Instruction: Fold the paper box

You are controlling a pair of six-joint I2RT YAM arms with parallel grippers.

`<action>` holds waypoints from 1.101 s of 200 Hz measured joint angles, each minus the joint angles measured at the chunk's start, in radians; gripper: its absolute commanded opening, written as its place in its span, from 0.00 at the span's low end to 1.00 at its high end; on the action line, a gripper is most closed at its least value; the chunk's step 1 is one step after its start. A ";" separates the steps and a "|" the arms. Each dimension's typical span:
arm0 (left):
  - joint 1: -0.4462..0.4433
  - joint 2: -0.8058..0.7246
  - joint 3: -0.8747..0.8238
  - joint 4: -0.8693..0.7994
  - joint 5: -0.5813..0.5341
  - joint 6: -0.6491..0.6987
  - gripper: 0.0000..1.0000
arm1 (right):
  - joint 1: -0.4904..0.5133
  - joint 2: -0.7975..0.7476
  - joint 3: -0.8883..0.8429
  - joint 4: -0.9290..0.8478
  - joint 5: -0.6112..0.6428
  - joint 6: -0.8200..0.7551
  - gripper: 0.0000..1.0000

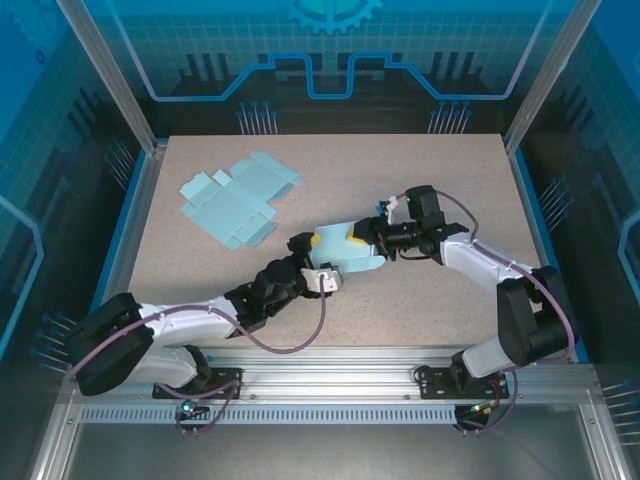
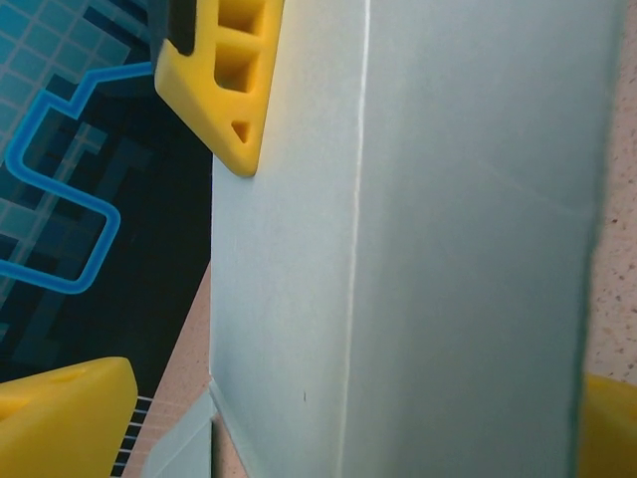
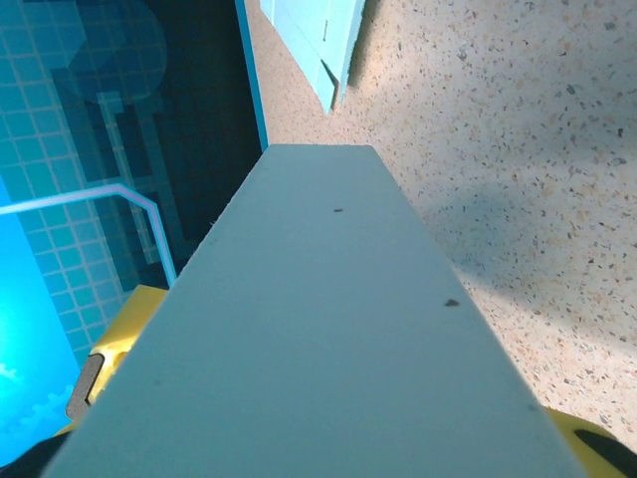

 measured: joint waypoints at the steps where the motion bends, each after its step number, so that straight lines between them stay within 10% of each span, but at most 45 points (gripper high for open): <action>1: 0.000 0.001 0.000 0.000 -0.001 0.000 0.97 | 0.000 0.000 0.000 0.000 0.000 0.000 0.40; 128: -0.022 0.037 0.004 0.005 -0.079 0.033 0.51 | -0.003 -0.003 -0.017 0.038 0.000 0.006 0.46; 220: -0.014 -0.106 0.055 -0.316 -0.028 0.006 0.38 | -0.069 -0.069 -0.094 -0.047 0.015 -0.072 0.89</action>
